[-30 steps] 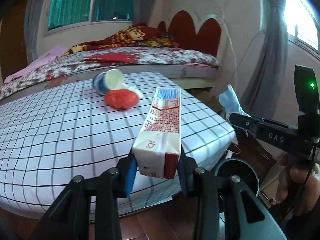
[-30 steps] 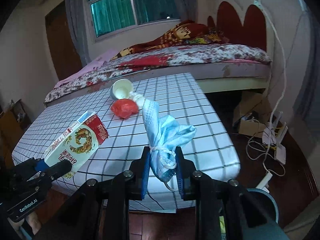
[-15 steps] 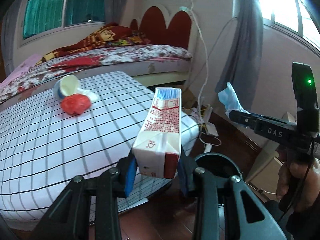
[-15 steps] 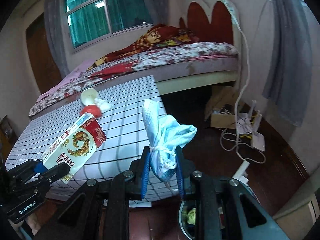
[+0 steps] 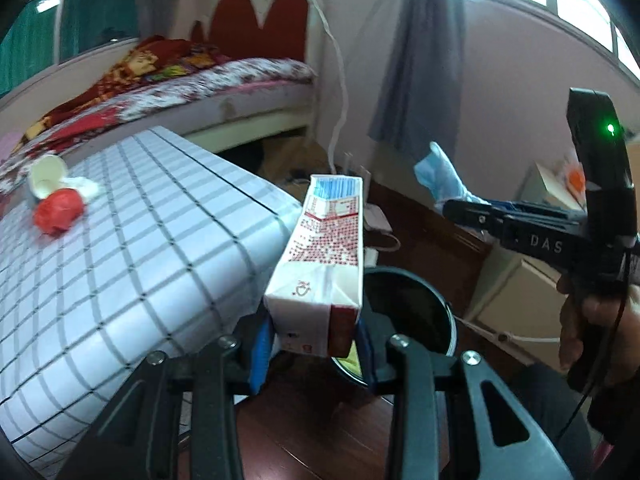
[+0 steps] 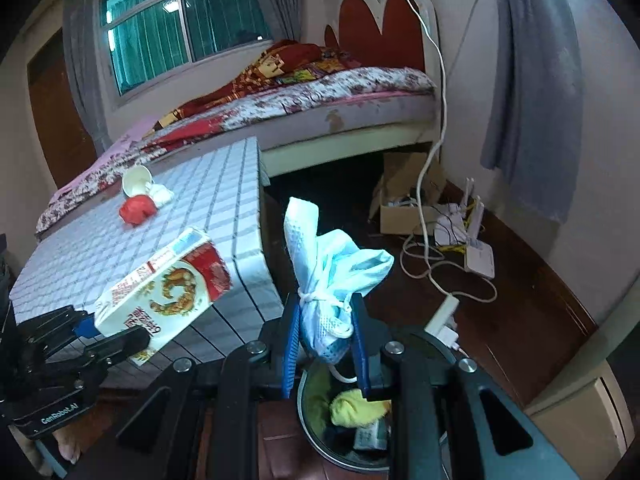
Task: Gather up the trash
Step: 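Carry the milk carton and blue cloth over the black bin, then open both grippers to drop the carton and cloth into the bin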
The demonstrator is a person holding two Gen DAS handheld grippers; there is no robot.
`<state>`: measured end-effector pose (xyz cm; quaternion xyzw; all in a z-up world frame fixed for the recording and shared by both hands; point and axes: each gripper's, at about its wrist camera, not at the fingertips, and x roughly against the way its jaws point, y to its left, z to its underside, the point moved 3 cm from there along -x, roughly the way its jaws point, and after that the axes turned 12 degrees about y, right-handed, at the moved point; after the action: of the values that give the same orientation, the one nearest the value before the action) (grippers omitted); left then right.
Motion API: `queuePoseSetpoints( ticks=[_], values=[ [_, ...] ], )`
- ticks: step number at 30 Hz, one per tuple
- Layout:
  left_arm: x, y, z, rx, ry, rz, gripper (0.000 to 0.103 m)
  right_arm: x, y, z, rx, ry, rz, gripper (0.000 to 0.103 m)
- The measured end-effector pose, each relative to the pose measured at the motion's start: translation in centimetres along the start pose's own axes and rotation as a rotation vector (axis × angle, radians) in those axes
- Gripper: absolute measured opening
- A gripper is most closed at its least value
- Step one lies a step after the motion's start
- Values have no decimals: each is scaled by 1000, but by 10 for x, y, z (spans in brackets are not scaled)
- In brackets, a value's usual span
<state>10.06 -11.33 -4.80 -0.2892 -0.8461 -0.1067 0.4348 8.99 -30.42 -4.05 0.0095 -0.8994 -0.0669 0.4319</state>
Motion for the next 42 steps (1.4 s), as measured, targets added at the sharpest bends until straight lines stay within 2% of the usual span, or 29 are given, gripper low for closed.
queuePoseSetpoints(
  ticks=[7,14,20,23,25,26,27,28,30,34,42],
  values=[
    [-41,-24,6,-26,99,76,37,-30,-34,26,9,85,9,25],
    [-73,-38,10,-35,173,100,37,-69,-60,53,12,209,18,25],
    [-99,-47,13,-54,244,129,37,-97,-71,68,41,292,8,25],
    [-113,-53,12,-62,275,173,39,-111,-73,72,50,330,-6,26],
    [-124,-52,12,-25,303,187,64,-127,-77,76,70,384,18,36],
    [-126,-49,12,-6,302,171,88,-137,-82,80,67,399,77,67],
    [-125,-45,13,15,285,147,102,-142,-87,83,55,409,93,97],
    [-123,-42,14,29,275,115,102,-149,-93,88,35,450,98,102],
    [-122,-36,17,53,280,75,102,-150,-98,90,15,472,144,102],
    [-118,-25,24,68,269,-8,102,-140,-100,89,-11,431,164,103],
    [-96,-14,24,84,214,-56,102,-121,-93,77,-26,337,163,103]
  ],
)
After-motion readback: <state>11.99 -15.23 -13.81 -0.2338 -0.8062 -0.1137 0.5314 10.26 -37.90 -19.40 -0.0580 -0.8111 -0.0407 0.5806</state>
